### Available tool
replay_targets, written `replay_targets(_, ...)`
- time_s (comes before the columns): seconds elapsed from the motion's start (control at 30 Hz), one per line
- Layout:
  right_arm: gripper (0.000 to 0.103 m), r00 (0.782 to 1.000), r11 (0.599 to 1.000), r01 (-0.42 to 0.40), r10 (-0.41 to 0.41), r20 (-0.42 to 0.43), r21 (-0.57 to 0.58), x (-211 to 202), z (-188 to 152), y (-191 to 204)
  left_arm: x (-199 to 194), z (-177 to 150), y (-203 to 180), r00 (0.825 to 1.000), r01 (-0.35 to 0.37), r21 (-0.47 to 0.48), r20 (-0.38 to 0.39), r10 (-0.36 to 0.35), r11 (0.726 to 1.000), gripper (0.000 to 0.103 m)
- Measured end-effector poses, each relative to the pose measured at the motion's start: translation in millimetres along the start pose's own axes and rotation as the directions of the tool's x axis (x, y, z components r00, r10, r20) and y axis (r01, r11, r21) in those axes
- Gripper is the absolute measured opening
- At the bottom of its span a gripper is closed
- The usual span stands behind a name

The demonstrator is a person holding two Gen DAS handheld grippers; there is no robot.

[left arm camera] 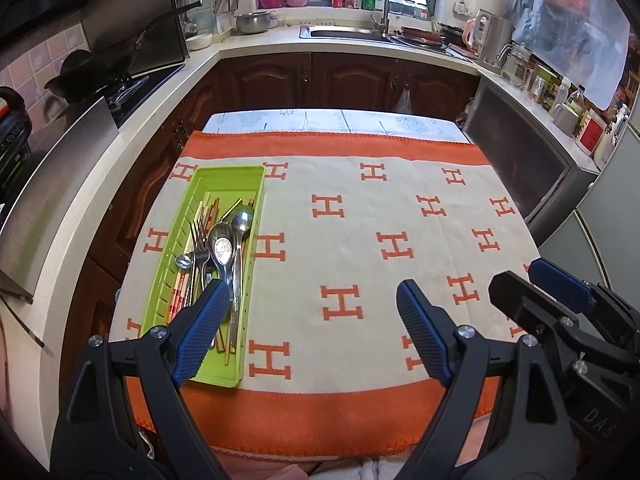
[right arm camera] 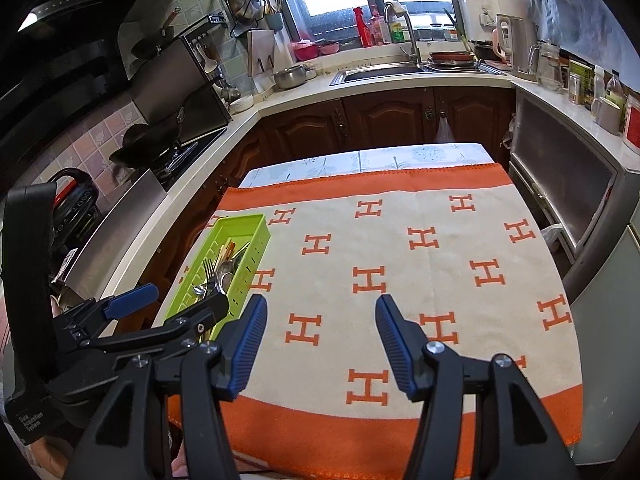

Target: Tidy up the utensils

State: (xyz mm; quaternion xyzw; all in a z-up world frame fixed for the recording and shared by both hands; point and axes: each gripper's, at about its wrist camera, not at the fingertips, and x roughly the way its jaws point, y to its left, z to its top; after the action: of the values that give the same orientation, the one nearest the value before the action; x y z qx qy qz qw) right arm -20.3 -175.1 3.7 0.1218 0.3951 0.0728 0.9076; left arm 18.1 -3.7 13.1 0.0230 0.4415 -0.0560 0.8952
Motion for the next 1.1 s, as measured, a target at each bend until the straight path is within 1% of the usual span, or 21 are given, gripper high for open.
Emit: replay_targets(1.1, 0.057, 1.0, 1.0, -0.008, 0.008, -0.007, 0.012, 2.1, -1.2, 0.8, 3.7, -1.4, 2.1, 1.0, -0.004, -0.007, -0.007, 0.004, 1.0, 0.084)
